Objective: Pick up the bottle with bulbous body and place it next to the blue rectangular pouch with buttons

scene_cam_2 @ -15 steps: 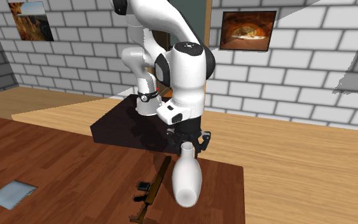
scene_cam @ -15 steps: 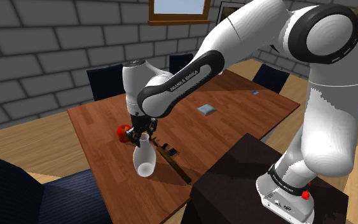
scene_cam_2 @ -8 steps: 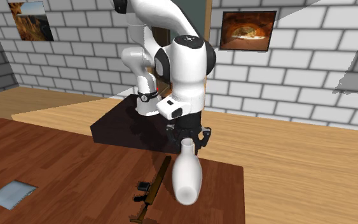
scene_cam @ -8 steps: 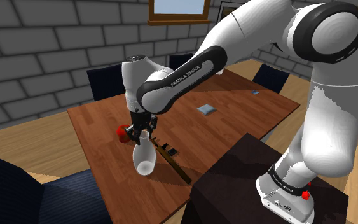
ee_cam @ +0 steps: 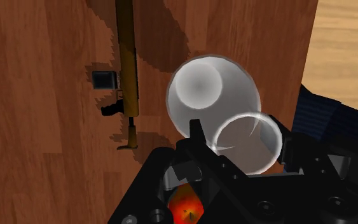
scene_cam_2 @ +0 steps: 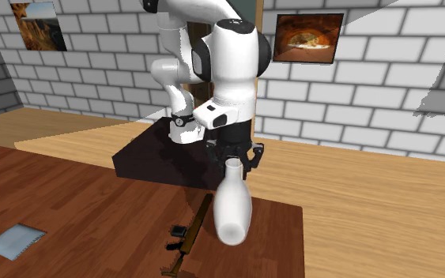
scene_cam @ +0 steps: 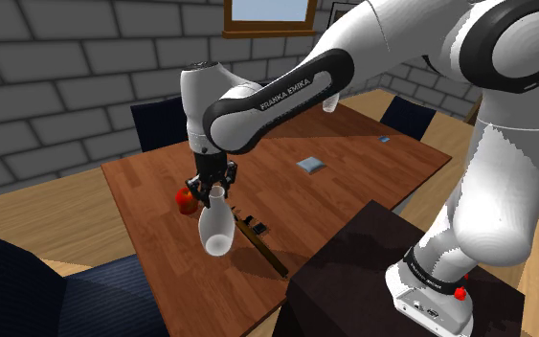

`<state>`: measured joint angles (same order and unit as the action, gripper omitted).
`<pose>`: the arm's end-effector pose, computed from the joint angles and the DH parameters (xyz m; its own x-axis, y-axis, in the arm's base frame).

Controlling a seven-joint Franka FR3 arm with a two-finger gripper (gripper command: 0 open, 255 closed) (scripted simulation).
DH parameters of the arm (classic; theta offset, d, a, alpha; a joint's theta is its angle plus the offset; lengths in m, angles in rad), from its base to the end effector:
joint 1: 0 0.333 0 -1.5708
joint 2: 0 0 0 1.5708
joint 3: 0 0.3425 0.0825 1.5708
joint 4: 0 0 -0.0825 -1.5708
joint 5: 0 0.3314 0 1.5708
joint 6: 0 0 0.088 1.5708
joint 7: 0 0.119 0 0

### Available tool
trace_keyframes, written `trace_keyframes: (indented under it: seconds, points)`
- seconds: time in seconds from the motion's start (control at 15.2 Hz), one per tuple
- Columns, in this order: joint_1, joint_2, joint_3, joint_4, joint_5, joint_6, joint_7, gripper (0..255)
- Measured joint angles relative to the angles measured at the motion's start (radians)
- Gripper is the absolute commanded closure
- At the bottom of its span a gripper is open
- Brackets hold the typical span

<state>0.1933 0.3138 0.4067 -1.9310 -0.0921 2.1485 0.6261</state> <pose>0.4817 0.3049 0.3770 0.9964 0.0134 -0.0832 0.0134 -0.9999 -0.0002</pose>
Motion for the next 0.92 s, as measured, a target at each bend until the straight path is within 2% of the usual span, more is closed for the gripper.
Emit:
trace_keyframes:
  seconds: [0.92]
  points:
    - [-0.012,-0.086,0.014,0.084,0.041,-0.163,-0.022,255]
